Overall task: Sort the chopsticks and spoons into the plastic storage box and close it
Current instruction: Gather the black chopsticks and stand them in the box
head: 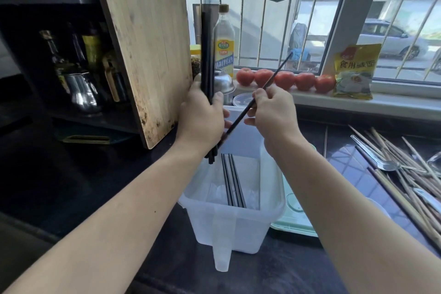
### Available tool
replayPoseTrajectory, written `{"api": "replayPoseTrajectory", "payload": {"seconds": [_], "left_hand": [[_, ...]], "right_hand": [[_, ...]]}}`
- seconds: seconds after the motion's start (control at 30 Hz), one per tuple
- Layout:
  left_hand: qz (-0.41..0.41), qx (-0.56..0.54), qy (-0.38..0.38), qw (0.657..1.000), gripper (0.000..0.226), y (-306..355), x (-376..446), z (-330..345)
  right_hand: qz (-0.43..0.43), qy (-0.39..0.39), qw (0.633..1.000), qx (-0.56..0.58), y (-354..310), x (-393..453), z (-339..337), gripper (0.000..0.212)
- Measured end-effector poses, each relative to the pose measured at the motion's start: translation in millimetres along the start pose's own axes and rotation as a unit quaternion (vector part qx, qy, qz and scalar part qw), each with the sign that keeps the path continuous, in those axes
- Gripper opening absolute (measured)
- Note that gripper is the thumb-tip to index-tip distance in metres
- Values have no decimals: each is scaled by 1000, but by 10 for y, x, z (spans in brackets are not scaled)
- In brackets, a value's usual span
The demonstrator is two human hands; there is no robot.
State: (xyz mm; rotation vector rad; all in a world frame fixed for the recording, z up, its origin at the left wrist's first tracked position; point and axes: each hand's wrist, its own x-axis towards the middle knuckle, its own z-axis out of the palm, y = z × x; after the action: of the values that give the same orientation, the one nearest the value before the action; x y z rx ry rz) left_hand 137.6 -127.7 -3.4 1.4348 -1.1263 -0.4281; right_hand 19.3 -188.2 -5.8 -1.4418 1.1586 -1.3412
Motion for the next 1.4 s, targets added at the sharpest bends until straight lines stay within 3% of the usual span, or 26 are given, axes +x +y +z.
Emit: {"api": "replayPoseTrajectory", "payload": {"seconds": [0.1,0.2,0.27,0.33,0.4,0.5,0.63,0.7,0.83,0.93,1.0,1.2,1.4], "left_hand": [[27,37,53,998,13,-26,28,-19],[90,72,30,993,6,-48,35,8],[96,76,13,992,8,-73,43,23],[83,74,8,994,6,-81,49,21],[71,76,10,994,14,-83,52,13],[63,77,4,995,18,-78,59,6],[58,72,1,996,18,-73,54,12],[57,65,-2,996,17,-76,53,9],[57,47,-31,997,18,-51,29,15],[64,40,-50,996,18,-16,-9,15],[63,40,-59,996,15,0,-24,13],[30,16,-89,995,13,51,-54,-1],[20,-5,-128,992,12,65,-75,-6]], "right_hand": [[-55,-28,980,-187,55,13,75,22],[-65,-221,867,-443,15,-124,170,14],[-23,-325,804,-497,16,-231,208,18],[14,-374,770,-517,32,-284,217,34],[22,-384,748,-542,52,-277,217,38],[22,-377,731,-568,67,-286,221,23],[26,-325,759,-564,68,-218,250,14],[-14,-278,776,-567,29,-161,234,6],[-52,-164,929,-329,53,-55,159,19],[-6,-135,981,-142,6,-74,124,24],[15,-142,988,-66,-50,-118,106,30],[-48,-122,991,-9,-103,-145,67,31],[-77,-98,992,-33,-103,-163,35,24]]}}
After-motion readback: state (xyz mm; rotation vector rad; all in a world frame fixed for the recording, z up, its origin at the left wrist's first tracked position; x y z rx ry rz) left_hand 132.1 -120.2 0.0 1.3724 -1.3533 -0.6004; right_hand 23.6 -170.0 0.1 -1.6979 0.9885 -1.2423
